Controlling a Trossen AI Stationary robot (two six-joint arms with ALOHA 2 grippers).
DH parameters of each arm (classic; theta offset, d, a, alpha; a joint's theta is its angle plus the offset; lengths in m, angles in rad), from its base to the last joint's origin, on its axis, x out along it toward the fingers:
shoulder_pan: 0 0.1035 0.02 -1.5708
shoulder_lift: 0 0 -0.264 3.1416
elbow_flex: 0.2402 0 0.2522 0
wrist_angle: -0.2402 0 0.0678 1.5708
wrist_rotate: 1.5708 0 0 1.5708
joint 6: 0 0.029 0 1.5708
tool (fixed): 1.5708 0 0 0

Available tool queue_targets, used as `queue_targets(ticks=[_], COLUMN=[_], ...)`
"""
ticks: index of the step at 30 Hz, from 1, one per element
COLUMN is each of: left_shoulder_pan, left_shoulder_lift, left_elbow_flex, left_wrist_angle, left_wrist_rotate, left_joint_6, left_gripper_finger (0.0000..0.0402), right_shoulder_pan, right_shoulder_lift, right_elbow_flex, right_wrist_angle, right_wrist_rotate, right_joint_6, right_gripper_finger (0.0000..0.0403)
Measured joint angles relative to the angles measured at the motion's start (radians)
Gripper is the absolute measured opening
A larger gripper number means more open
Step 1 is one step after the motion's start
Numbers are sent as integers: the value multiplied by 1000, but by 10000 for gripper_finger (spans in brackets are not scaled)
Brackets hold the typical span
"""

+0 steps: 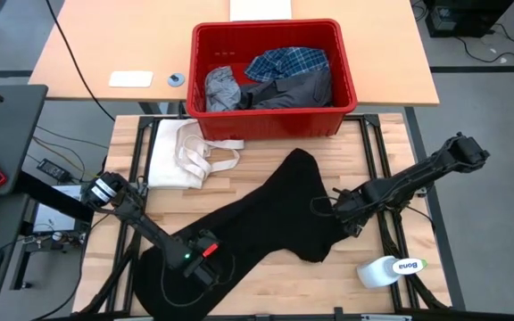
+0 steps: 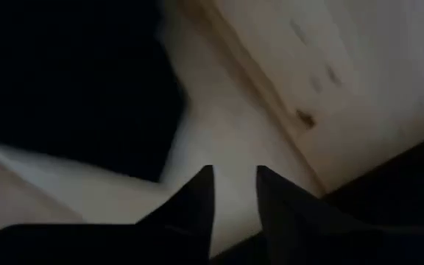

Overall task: Fold Laundry from Bin
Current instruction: Fold the black shirt

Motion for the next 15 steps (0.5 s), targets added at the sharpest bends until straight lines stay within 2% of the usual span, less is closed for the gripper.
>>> queue_targets(ticks=[3,7,10,15], left_shoulder_pan=[4,8,12,32], left_shoulder_lift=[1,-1,-6,-41], left_elbow_flex=[8,30,52,62], left_wrist_angle=[3,-20,-80,-97], left_wrist_rotate=[-8,-9,-9,-12], left_joint_6=[35,84,113,162], left_gripper_finger=[189,189,189,189], right_shoulder_pan=[-12,-8,5,49], right_shoulder_lift=[-37,-77,-77,-14], right_elbow_flex=[29,96,113,113], right_wrist_angle=[13,111,224,364], right_wrist_rotate=[-21,82,125,104], right_joint_6=[12,0,-154,-402], right_gripper_finger=[147,161,161,166])
